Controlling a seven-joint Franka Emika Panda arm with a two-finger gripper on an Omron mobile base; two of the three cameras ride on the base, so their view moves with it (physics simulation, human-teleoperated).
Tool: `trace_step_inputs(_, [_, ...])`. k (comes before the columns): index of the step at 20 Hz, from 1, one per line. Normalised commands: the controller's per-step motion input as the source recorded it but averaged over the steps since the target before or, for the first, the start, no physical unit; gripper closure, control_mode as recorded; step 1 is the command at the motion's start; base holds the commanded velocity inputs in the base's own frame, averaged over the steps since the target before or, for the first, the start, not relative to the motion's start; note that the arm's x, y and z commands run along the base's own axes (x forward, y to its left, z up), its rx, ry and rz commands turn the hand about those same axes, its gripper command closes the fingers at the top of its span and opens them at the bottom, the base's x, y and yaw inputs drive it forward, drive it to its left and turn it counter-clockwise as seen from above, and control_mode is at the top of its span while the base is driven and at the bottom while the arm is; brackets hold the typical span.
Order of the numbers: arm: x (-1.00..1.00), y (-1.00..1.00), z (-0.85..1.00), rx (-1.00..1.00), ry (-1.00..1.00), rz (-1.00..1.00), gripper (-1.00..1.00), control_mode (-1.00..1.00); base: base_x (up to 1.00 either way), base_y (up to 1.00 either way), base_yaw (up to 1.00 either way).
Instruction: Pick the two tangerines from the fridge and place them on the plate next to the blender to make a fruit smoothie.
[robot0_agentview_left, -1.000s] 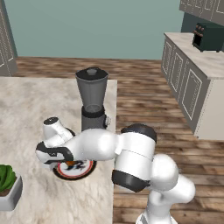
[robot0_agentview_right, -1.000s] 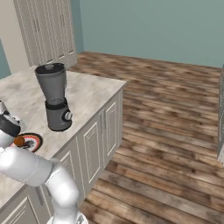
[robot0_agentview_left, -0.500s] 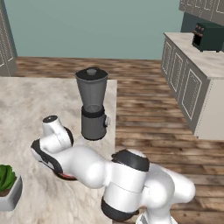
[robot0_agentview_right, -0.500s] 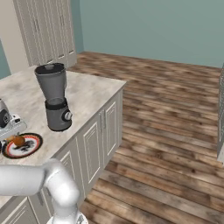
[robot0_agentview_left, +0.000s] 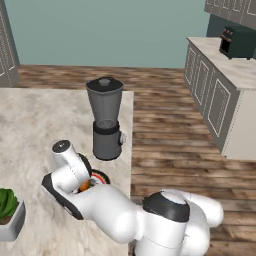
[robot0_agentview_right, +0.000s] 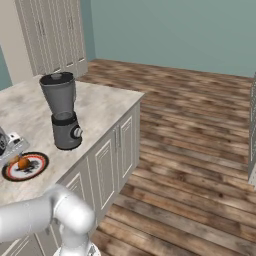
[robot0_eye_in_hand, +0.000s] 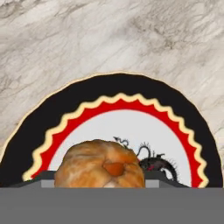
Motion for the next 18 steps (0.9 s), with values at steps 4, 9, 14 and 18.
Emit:
trace_step_inputs(4, [-0.05,-0.18,-0.03,0.00,-0.13,0.00,-1.00,-1.00,0.00,0.00,0.00])
trace_step_inputs(9, [0.00,-0.18,0.12,0.00,-0.06,0.00,-1.00,-1.00,0.00,0.00,0.00])
trace_step_inputs(14, [-0.09,-0.10,0.42,-0.01,0.00,0.00,-1.00,-1.00,0.00,0.00,0.00])
trace_step_inputs(18, [-0.31,-0.01,0.67,-0.02,-0.01,0.01,-1.00,-1.00,0.00,0.00,0.00])
